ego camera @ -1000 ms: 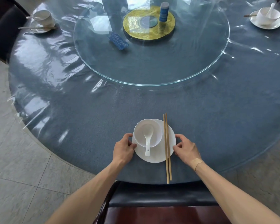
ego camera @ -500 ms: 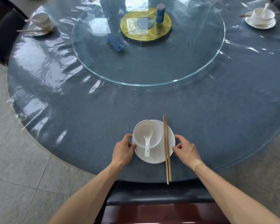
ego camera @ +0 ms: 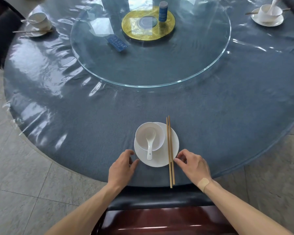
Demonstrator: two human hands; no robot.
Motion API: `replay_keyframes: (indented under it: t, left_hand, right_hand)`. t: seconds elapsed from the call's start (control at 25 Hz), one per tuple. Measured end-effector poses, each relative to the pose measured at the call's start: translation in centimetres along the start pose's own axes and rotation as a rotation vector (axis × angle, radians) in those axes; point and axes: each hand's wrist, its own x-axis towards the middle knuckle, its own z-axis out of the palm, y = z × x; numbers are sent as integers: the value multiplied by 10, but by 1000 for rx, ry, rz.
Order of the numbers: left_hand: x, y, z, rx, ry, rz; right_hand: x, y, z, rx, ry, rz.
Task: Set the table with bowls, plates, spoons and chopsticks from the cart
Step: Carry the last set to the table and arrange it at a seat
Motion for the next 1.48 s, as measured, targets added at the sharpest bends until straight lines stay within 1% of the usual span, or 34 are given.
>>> replay_keyframes:
  t: [0.12, 0.16, 0.24, 0.28, 0.36, 0.4, 0.44, 0.52, 0.64, 0.8, 1.04, 1.2, 1.48]
  left_hand:
    - [-5, -1, 3, 76, -23, 226]
    - [-7, 4, 6, 87, -72, 300]
    - [-12, 19, 13, 60, -255, 366]
    - [-14, 28, 18, 26, -367, 347]
    - [-18, 46, 28, -138, -582, 200]
    - [-20, 52, 33, -232, -649, 115]
    - [-22, 56, 37, -306, -681, 52]
    - [-23, 61, 45, -386, -697, -19]
    - [-23, 65, 53, -469, -687, -76]
    - [-23, 66, 62, -513, -650, -147]
    - [-19, 65, 61, -466, -684, -121]
    - [-17, 66, 59, -411, -705, -86]
    - [-11, 65, 57, -350, -683, -46]
  right_hand:
    - [-1, -2, 5, 27, -68, 122]
    - [0, -2, 6, 52, -114, 159]
    - [0, 0, 8, 155, -199, 197]
    - [-1, 1, 10, 221, -220, 206]
    - [-3, 3, 10, 327, -241, 220]
    - [-4, 3, 11, 355, -248, 226]
    - [-4, 3, 12, 374, -253, 232]
    - [-5, 2, 13, 400, -259, 241]
    - [-5, 1, 14, 434, -283, 246]
    - [-6, 3, 13, 448, -316, 249]
    - [-8, 3, 15, 529, -316, 301]
    - [-8, 3, 15, 541, -330, 310]
    - [-7, -1, 11, 534, -338, 316]
